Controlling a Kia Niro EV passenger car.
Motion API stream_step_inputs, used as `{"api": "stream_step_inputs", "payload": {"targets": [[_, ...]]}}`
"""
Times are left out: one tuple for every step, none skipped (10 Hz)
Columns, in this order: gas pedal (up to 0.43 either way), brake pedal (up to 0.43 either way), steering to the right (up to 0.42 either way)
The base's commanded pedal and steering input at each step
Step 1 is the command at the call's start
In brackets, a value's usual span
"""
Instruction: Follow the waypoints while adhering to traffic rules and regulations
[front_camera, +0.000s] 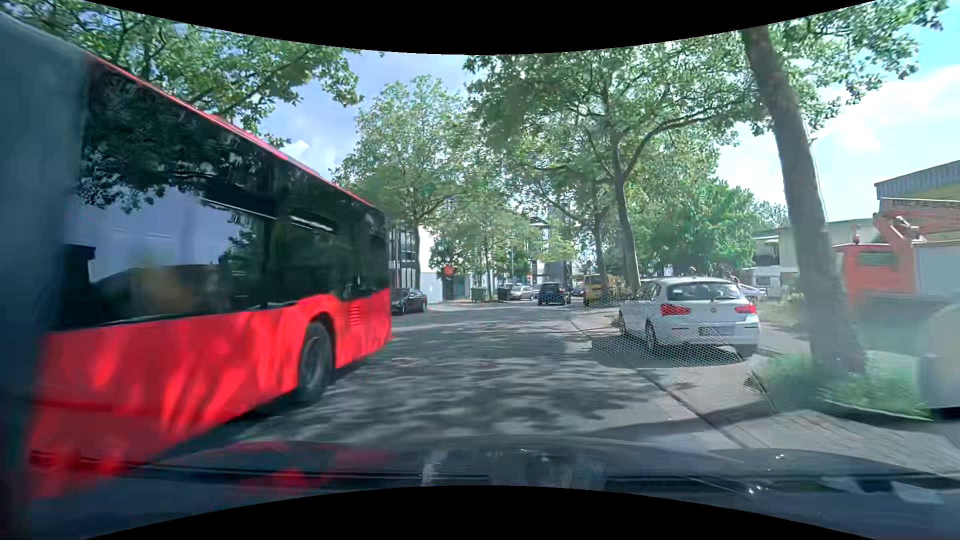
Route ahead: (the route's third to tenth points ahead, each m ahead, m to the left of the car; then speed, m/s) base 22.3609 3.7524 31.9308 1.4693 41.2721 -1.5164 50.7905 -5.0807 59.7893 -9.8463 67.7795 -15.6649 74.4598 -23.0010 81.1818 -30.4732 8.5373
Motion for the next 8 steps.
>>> {"api": "stream_step_inputs", "payload": {"targets": [[0.118, 0.000, 0.003], [0.118, 0.000, 0.005], [0.118, 0.000, 0.006], [0.118, 0.000, 0.008], [0.118, 0.000, 0.010], [0.118, 0.000, 0.012], [0.110, 0.000, 0.012], [0.110, 0.000, 0.013]]}}
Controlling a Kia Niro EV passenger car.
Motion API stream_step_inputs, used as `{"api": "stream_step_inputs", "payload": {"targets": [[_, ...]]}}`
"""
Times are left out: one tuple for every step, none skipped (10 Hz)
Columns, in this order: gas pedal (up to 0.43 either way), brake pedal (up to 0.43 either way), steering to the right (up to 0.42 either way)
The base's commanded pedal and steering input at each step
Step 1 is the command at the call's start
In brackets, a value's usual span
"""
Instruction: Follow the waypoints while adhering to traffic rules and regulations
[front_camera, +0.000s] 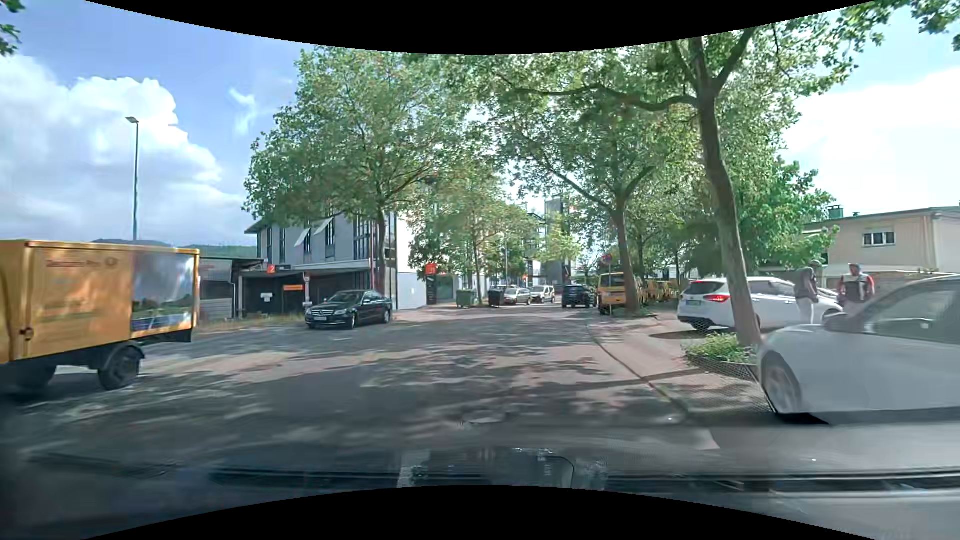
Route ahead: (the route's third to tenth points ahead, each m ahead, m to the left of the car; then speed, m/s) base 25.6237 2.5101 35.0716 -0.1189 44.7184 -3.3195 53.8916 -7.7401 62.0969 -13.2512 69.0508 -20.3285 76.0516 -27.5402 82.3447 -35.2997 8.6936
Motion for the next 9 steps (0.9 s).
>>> {"api": "stream_step_inputs", "payload": {"targets": [[0.110, 0.000, 0.015], [0.110, 0.000, 0.015], [0.098, 0.000, 0.015], [0.098, 0.000, 0.017], [0.087, 0.000, 0.019], [0.087, 0.000, 0.021], [0.087, 0.000, 0.023], [0.087, 0.000, 0.025], [0.087, 0.000, 0.028]]}}
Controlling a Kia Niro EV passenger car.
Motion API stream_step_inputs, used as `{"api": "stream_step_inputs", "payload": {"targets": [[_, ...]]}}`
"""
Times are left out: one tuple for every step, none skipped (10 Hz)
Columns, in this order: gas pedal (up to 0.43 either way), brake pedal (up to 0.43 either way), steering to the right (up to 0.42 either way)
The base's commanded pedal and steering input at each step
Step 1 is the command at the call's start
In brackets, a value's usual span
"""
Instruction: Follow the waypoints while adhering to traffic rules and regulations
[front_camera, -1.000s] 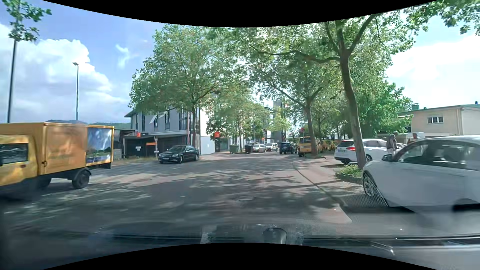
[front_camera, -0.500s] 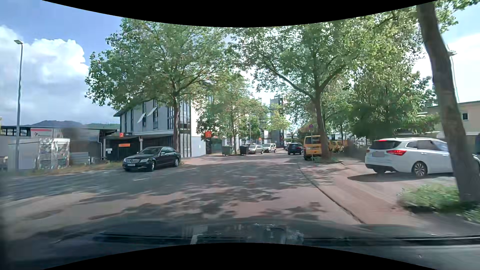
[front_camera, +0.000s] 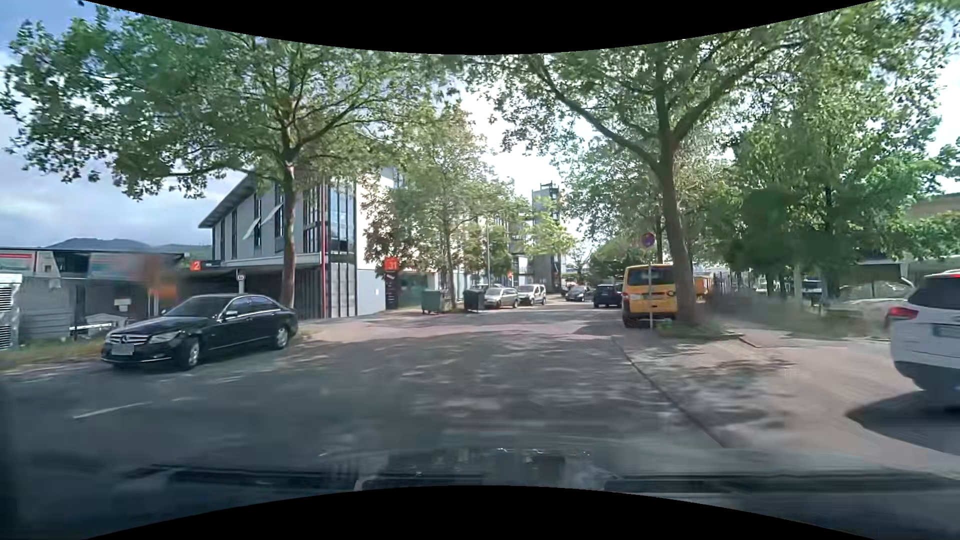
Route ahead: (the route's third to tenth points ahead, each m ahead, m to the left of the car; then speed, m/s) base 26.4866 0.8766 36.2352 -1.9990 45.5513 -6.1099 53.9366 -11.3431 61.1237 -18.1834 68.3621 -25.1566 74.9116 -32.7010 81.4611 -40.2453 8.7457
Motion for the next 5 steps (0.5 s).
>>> {"api": "stream_step_inputs", "payload": {"targets": [[0.087, 0.000, 0.032], [0.087, 0.000, 0.034], [0.079, 0.000, 0.038], [0.059, 0.000, 0.040], [0.047, 0.000, 0.041]]}}
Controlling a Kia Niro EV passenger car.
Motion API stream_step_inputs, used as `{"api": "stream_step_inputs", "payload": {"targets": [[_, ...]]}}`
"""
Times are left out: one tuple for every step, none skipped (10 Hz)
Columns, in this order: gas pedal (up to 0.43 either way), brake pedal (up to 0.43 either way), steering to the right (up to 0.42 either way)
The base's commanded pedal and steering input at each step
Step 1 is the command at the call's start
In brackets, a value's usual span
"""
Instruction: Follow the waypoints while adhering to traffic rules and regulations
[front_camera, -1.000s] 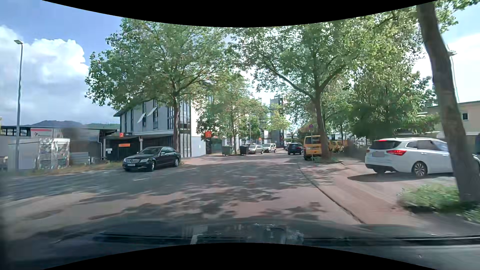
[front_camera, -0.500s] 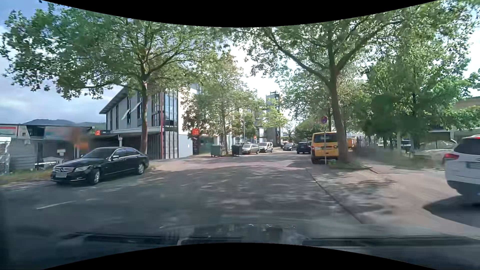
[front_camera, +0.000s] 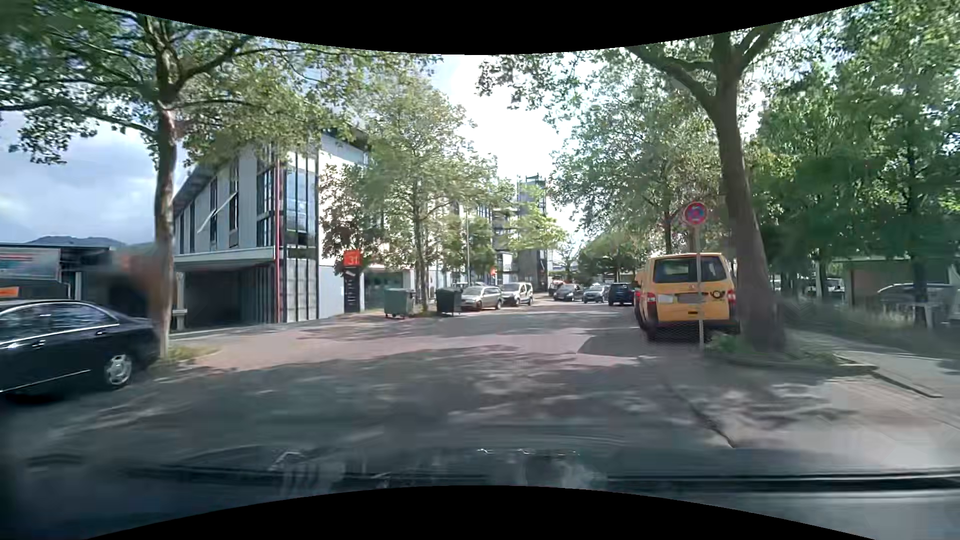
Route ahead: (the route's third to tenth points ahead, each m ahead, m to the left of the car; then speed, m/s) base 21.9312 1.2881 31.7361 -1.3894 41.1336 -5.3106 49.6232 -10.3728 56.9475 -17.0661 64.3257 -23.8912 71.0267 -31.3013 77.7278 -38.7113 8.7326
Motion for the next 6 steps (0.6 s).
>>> {"api": "stream_step_inputs", "payload": {"targets": [[0.047, 0.000, 0.041], [0.047, 0.000, 0.045], [0.047, 0.000, 0.052], [0.047, 0.000, 0.057], [0.047, 0.000, 0.057], [0.059, 0.000, 0.057]]}}
